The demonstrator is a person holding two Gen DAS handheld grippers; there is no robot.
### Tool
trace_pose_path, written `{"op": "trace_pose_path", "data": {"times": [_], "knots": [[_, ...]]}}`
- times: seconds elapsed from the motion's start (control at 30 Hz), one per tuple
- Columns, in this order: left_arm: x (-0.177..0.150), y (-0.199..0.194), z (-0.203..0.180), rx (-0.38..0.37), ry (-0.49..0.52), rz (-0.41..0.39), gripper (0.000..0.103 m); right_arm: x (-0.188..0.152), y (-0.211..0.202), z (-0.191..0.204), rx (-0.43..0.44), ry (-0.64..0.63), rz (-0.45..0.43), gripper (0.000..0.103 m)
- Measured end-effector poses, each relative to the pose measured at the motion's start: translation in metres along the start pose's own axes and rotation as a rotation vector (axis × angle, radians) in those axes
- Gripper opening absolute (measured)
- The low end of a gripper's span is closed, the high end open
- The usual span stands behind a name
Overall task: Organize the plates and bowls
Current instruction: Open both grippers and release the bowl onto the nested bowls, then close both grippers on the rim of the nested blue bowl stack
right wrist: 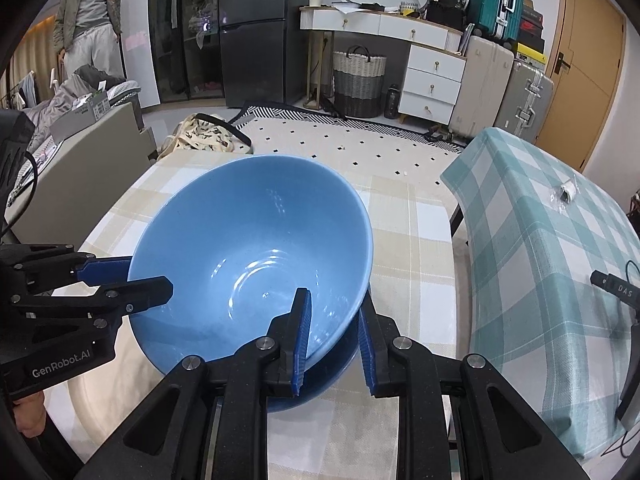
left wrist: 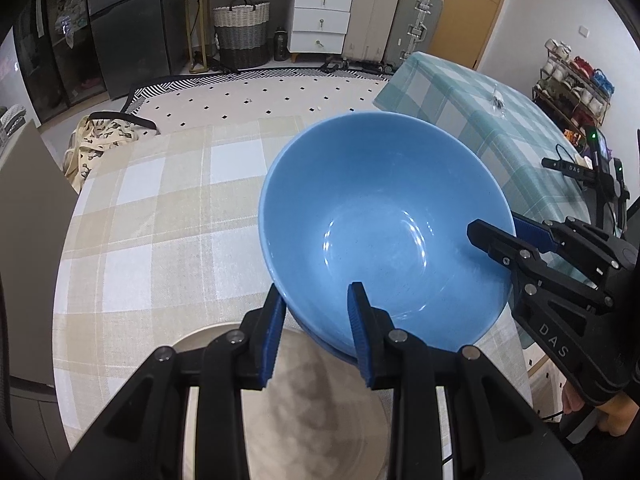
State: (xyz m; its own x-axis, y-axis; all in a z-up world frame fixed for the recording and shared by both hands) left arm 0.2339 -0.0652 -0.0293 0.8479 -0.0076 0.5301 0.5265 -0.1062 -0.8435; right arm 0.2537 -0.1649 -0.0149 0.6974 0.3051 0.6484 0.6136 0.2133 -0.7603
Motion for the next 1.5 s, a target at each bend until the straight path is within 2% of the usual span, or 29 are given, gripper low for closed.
{"op": "trace_pose_path", "data": {"times": [0.3,0.6,0.67,0.73,0.8,0.9,0.97,1.03,1.1,1.13,1.17,1.23,1.3,1.4,1.5], "knots": [[-0.004,0.008,-0.005,0.032,0.039,0.022,0.03,-0.01,0.009,0.003,-0.005,-0.02,0.041,0.029],[-0.006,0.01,-0.006,0.043,0.059,0.016,0.035,-0.017,0.013,0.001,0.018,-0.013,0.059,0.032],[-0.007,0.011,-0.005,0.039,0.056,0.021,0.036,-0.018,0.013,0.002,0.023,-0.014,0.06,0.035],[-0.008,0.013,-0.004,0.034,0.052,0.028,0.037,-0.019,0.014,0.002,0.03,-0.013,0.062,0.042],[-0.009,0.014,-0.004,0.029,0.048,0.035,0.038,-0.019,0.014,0.003,0.035,-0.015,0.062,0.044],[-0.009,0.015,-0.002,0.031,0.041,0.039,0.049,-0.018,0.014,0.004,0.055,-0.011,0.063,0.05],[-0.009,0.015,0.001,0.029,0.03,0.04,0.051,-0.017,0.014,0.005,0.065,-0.008,0.06,0.057],[-0.009,0.015,0.004,0.024,0.018,0.043,0.058,-0.016,0.012,0.006,0.071,-0.006,0.051,0.071],[-0.009,0.016,0.007,0.01,0.005,0.051,0.059,-0.015,0.009,0.006,0.075,-0.006,0.036,0.08],[-0.009,0.016,0.009,0.006,0.001,0.053,0.064,-0.013,0.007,0.006,0.071,-0.007,0.026,0.083],[-0.008,0.015,0.011,0.006,-0.006,0.05,0.068,-0.012,0.006,0.005,0.066,-0.004,0.016,0.084],[-0.006,0.011,0.014,-0.006,-0.022,0.025,0.088,-0.01,0.004,0.002,0.063,0.01,0.006,0.09],[-0.003,0.008,0.017,-0.016,-0.021,-0.002,0.091,-0.009,0.003,-0.003,0.061,0.033,0.001,0.095],[-0.001,0.009,0.025,-0.027,-0.043,-0.019,0.103,-0.008,0.003,-0.01,0.059,0.062,-0.004,0.099],[0.0,0.015,0.036,-0.026,-0.097,-0.021,0.103,-0.008,0.005,-0.017,0.05,0.086,-0.005,0.101]]}}
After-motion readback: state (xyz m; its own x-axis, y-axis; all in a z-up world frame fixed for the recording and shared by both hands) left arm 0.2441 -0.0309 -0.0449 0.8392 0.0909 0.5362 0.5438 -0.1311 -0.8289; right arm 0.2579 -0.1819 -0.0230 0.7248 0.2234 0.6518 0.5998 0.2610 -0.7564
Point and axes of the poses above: each gripper's, at about its wrist camera, not at the fingertips, and y roughly the way its jaws point, z to its left, x to its top, the point moved 6 cm from there along y, roughly the way its jaws point, and after that the axes turned 3 degrees about x, right-handed, at the moved point
